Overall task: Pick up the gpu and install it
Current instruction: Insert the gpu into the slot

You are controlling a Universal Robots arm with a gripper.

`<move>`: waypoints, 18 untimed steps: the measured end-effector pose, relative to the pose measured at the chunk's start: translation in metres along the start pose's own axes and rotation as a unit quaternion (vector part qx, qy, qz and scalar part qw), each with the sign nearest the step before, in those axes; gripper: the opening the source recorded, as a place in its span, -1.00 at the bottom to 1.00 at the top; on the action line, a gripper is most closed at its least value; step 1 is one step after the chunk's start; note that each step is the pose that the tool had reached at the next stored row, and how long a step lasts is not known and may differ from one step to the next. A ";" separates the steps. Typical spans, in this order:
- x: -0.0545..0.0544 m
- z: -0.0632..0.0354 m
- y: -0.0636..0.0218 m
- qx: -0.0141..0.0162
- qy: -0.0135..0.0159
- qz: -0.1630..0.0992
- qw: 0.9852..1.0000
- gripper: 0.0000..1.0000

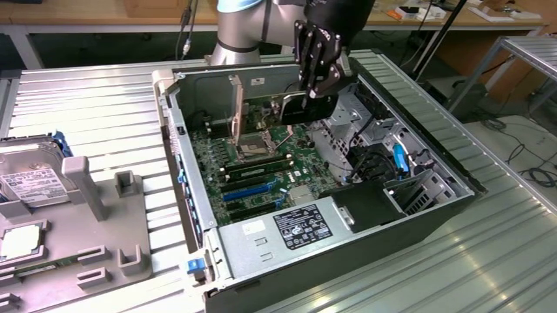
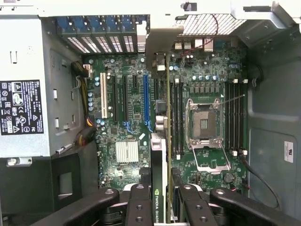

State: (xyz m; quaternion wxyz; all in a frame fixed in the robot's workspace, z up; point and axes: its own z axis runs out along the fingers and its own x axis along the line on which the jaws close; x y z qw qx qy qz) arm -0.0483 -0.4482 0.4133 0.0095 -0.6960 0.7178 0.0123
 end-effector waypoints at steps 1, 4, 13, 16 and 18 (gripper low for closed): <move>-0.001 0.0021 0.0007 0.002 0.000 0.000 1.000 -0.47; -0.001 0.0029 0.0008 0.002 0.000 0.000 1.000 -0.47; -0.002 0.0059 0.0008 0.002 0.000 0.000 1.000 -0.47; -0.002 0.0074 0.0008 0.002 0.000 0.000 1.000 -0.47; -0.002 0.0085 0.0008 0.002 0.000 0.000 1.000 -0.47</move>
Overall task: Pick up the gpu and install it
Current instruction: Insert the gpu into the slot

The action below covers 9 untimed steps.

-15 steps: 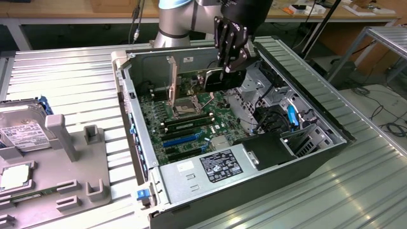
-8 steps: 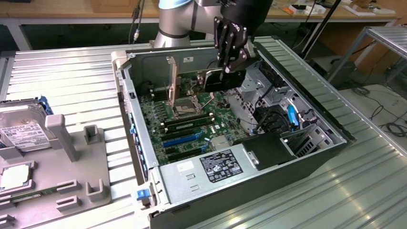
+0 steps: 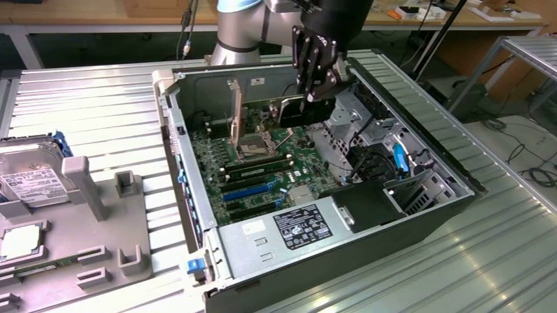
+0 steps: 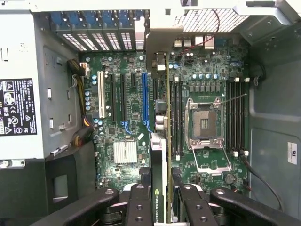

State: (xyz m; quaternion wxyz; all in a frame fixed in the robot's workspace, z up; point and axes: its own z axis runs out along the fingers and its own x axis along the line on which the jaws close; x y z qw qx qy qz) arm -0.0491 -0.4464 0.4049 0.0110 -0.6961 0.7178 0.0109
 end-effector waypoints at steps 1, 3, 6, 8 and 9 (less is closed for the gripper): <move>0.000 0.0005 0.0000 0.000 0.000 0.000 1.000 -0.47; 0.000 0.0008 0.0000 0.000 0.000 0.000 1.000 -0.47; 0.000 0.0019 0.0000 0.000 0.000 0.000 1.000 -0.47; 0.000 0.0035 0.0003 0.000 0.000 0.000 1.000 -0.47; 0.000 0.0043 0.0010 0.000 0.000 0.001 1.000 -0.47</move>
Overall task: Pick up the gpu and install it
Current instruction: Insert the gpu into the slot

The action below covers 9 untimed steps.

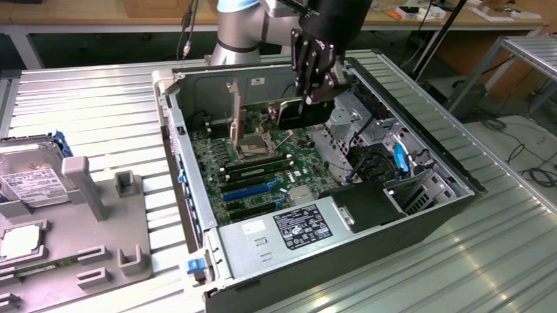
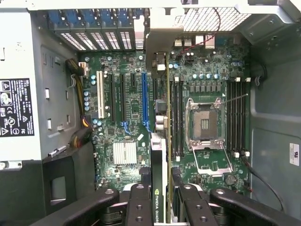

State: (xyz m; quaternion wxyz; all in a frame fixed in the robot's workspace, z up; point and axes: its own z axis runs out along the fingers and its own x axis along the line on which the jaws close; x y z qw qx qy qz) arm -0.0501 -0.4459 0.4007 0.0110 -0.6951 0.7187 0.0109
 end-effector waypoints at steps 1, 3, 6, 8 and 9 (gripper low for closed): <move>0.000 0.0008 0.0004 0.000 0.000 0.007 1.000 -0.47; 0.000 0.0014 0.0007 0.000 0.000 0.014 1.000 -0.47; 0.000 0.0022 0.0008 0.000 0.000 0.020 1.000 -0.47; 0.000 0.0022 0.0008 0.000 0.000 0.020 1.000 -0.47; 0.000 0.0023 0.0006 -0.001 0.000 0.020 1.000 -0.47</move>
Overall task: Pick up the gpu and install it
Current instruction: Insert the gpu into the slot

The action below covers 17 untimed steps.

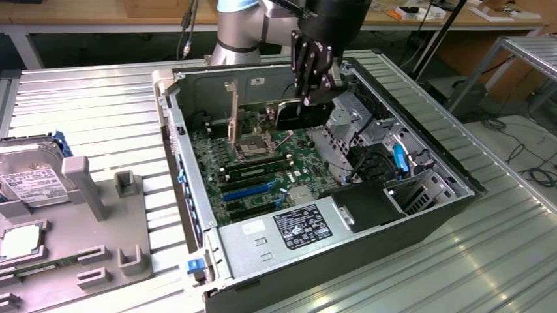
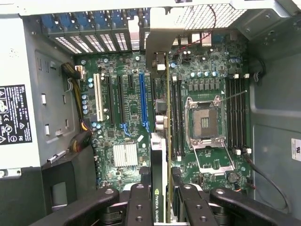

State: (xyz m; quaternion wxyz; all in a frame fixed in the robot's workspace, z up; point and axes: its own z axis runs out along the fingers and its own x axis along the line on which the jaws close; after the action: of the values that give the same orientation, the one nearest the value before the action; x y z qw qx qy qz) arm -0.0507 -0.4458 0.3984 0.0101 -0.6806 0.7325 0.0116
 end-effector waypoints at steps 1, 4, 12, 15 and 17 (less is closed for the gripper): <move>0.000 0.0001 -0.0005 -0.005 0.000 0.000 1.000 -0.47; 0.000 -0.0001 -0.0011 -0.013 0.001 0.000 1.000 -0.47; 0.000 0.0033 -0.0011 -0.013 0.001 0.000 1.000 -0.47; 0.000 0.0043 -0.0011 -0.013 0.001 0.000 1.000 -0.47; 0.000 0.0043 -0.0011 -0.013 0.001 0.000 1.000 -0.47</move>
State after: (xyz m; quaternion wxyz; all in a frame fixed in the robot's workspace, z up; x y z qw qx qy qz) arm -0.0496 -0.4459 0.3941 0.0005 -0.6804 0.7326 0.0206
